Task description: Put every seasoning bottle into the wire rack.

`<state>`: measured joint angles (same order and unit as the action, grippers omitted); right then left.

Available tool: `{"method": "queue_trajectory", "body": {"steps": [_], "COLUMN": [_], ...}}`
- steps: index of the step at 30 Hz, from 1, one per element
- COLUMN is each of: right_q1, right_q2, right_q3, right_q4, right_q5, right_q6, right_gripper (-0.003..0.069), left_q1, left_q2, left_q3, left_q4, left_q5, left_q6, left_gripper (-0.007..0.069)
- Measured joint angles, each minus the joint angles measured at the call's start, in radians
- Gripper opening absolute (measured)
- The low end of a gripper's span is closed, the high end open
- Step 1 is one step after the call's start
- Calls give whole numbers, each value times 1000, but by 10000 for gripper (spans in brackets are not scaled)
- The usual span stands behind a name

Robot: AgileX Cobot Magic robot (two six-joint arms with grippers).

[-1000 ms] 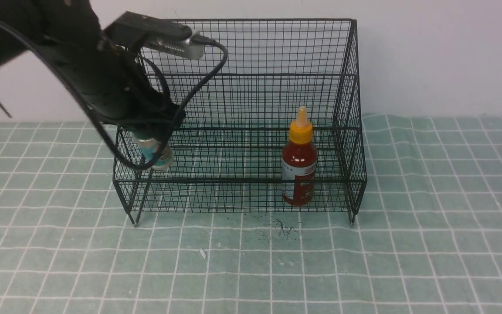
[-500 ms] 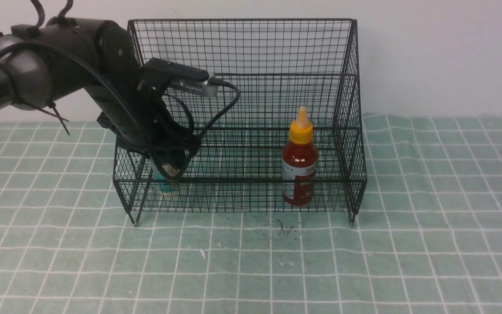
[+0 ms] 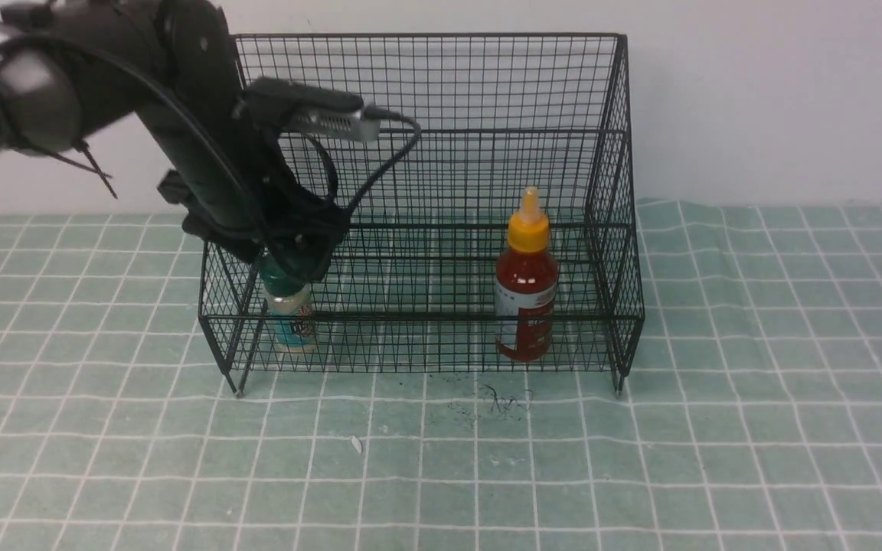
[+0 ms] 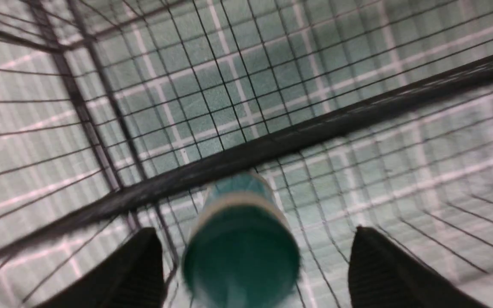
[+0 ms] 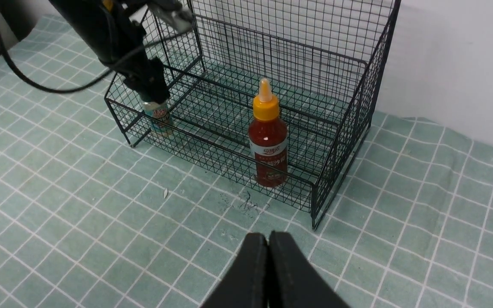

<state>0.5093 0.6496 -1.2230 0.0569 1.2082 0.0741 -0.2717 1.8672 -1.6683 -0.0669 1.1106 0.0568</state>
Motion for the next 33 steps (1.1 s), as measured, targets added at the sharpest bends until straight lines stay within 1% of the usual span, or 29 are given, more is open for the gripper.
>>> {"method": "queue_trajectory", "body": {"steps": [1,2,3,4,5,6,7,9,11,15,17,18,19,20,21,23,25,26,27,29,31,33], "right_q1": [0,0,0,0,0,0,0,0,0,0,0,0,0,0,0,0,0,0,0,0,0,0], "right_q2": [-19,-35,-75,-89,-127,-143,-202,-297,-369,-491,-535,-552,-565,-565,-579,-587,-588,-588,-588,-588,-588,-588], "right_q3": [23,47,86,102,154,164,245,364,457,611,660,674,686,687,694,695,695,695,695,696,698,700], "right_q4": [-8,-18,-33,-40,-57,-64,-97,-160,-209,-321,-358,-367,-374,-377,-387,-396,-405,-406,-407,-408,-408,-408], "right_q5": [-55,-94,-181,-207,-289,-303,-397,-540,-655,-883,-967,-991,-1015,-1019,-1038,-1055,-1062,-1061,-1061,-1062,-1062,-1062], "right_q6": [18,34,57,65,91,101,138,195,254,351,383,391,396,396,401,405,406,407,408,408,409,409], "right_gripper": [-15,-15,-15,-15,-15,-15,-15,-15,-15,-15,-15,-15,-15,-15,-15,-15,-15,-15,-15,-15,-15,-15], "left_q1": [0,0,0,0,0,0,0,0,0,0,0,0,0,0,0,0,0,0,0,0,0,0], "left_q2": [-26,-42,-71,-87,-118,-124,-188,-270,-356,-572,-684,-776,-816,-816,-925,-1062,-1208,-1221,-1310,-1422,-1552,-1663], "left_q3": [-41,-56,-67,-68,-63,-63,-39,10,64,250,378,463,507,522,639,768,928,928,1012,1116,1196,1247], "left_q4": [0,0,0,1,6,8,19,34,39,42,42,42,42,42,42,43,44,44,45,45,45,41], "left_q5": [63,87,98,101,110,111,118,120,122,103,38,-13,-50,-50,-129,-227,-362,-372,-433,-518,-595,-635], "left_q6": [-7,-7,-7,-7,-7,-7,-6,-6,-7,-19,-30,-36,-41,-41,-49,-57,-57,-57,-57,-62,-62,-63], "left_gripper": [452,405,346,306,218,203,92,22,1,-6,-6,-6,-6,-6,-6,-6,-6,-6,-6,-6,-6,-6]}}
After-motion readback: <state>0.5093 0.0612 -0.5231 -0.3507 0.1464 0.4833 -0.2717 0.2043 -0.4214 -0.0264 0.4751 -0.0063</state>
